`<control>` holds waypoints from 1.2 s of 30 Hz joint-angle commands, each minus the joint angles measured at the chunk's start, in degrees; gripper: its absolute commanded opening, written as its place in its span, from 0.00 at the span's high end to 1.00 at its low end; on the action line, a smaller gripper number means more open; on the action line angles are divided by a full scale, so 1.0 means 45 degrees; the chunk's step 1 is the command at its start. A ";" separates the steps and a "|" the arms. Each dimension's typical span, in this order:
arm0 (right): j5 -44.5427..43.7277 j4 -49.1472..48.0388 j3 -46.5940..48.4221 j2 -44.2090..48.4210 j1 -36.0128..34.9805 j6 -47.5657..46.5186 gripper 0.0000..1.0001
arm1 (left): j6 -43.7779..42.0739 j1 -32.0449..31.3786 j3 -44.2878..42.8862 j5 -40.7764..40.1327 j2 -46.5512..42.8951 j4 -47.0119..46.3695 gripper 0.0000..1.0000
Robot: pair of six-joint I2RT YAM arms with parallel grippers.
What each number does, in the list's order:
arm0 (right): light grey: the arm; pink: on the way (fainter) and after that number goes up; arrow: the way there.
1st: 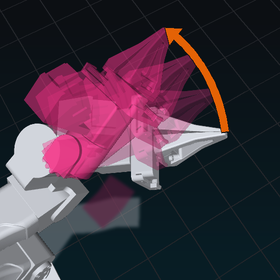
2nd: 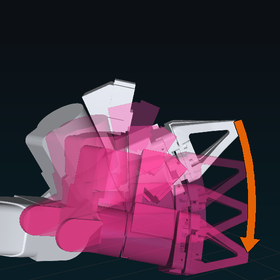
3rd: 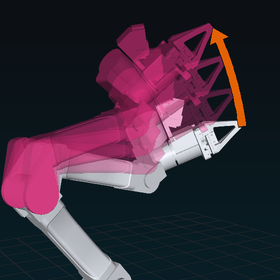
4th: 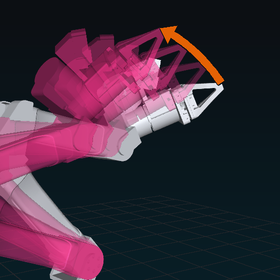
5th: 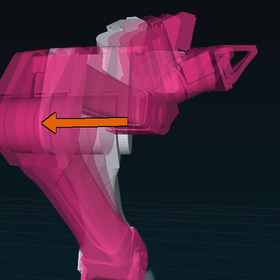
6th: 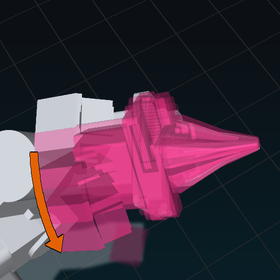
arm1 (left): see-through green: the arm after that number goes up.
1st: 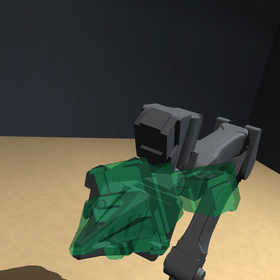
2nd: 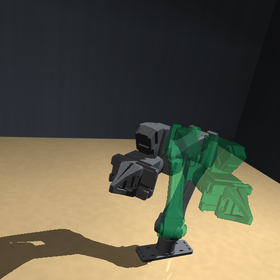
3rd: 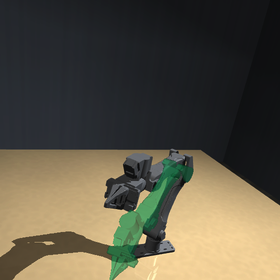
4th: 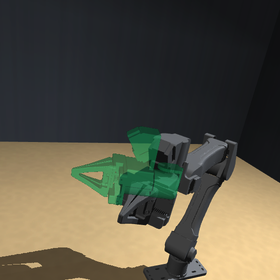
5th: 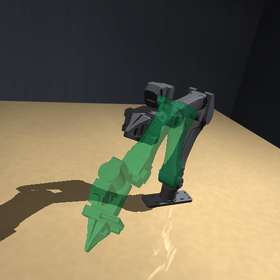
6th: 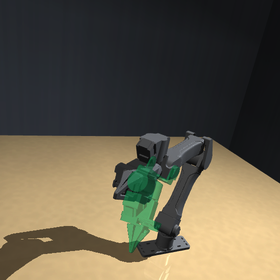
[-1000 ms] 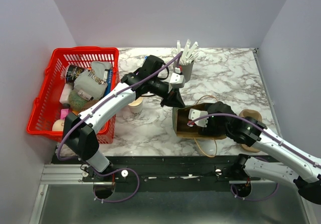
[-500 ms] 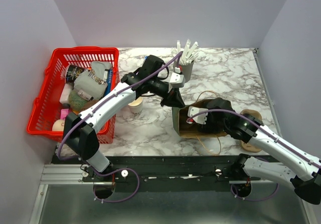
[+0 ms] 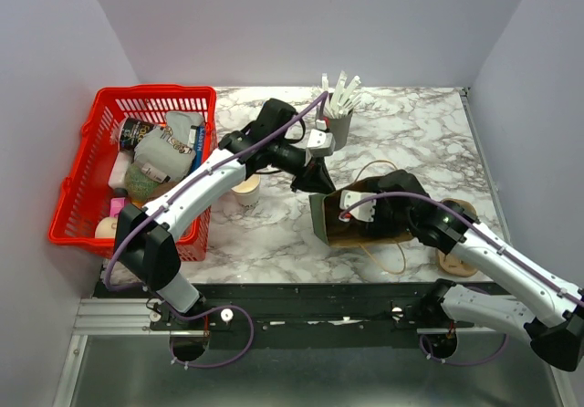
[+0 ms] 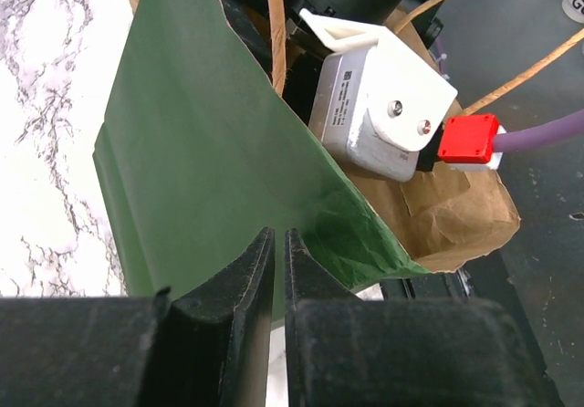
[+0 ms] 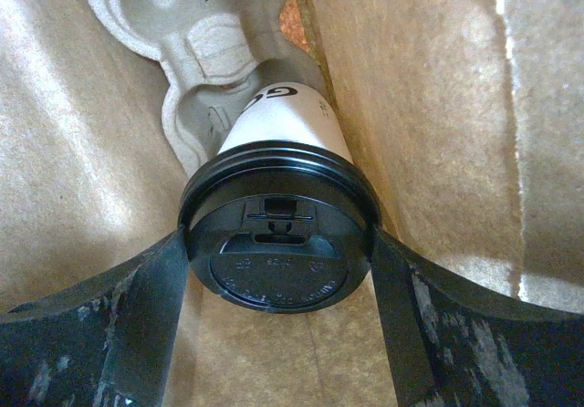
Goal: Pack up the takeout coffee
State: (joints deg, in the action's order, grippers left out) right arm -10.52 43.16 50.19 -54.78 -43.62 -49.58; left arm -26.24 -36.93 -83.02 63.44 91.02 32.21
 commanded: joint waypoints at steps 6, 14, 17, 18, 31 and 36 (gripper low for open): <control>0.1303 0.0155 0.1072 -0.0383 0.0102 -0.0758 0.69 | 0.0245 0.0179 -0.0046 0.0317 0.0222 -0.0613 0.77; 0.1498 0.0156 0.1209 -0.1107 0.0336 -0.0954 0.69 | 0.0323 0.0354 -0.0085 0.0453 0.0378 -0.0692 0.75; 0.1498 0.0175 0.1209 -0.1419 0.0473 -0.1052 0.69 | 0.0342 0.0394 -0.0105 0.0434 0.0398 -0.0673 0.74; 0.1538 0.0175 0.1228 -0.1477 0.0532 -0.1110 0.69 | 0.0343 0.0413 -0.0105 0.0434 0.0378 -0.0653 0.74; 0.3177 0.0701 0.1970 -0.2570 0.1684 -0.2496 0.67 | 0.0421 0.0628 -0.0066 0.0356 0.0436 -0.0673 0.67; 0.4388 0.1794 0.2672 -0.3059 0.1977 -0.3452 0.67 | 0.0460 0.0803 -0.0105 0.0258 0.0398 -0.0712 0.61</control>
State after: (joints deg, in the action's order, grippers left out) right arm 2.81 46.02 58.85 -66.85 -35.73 -60.58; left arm -23.92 -34.06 -83.00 63.48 92.44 29.85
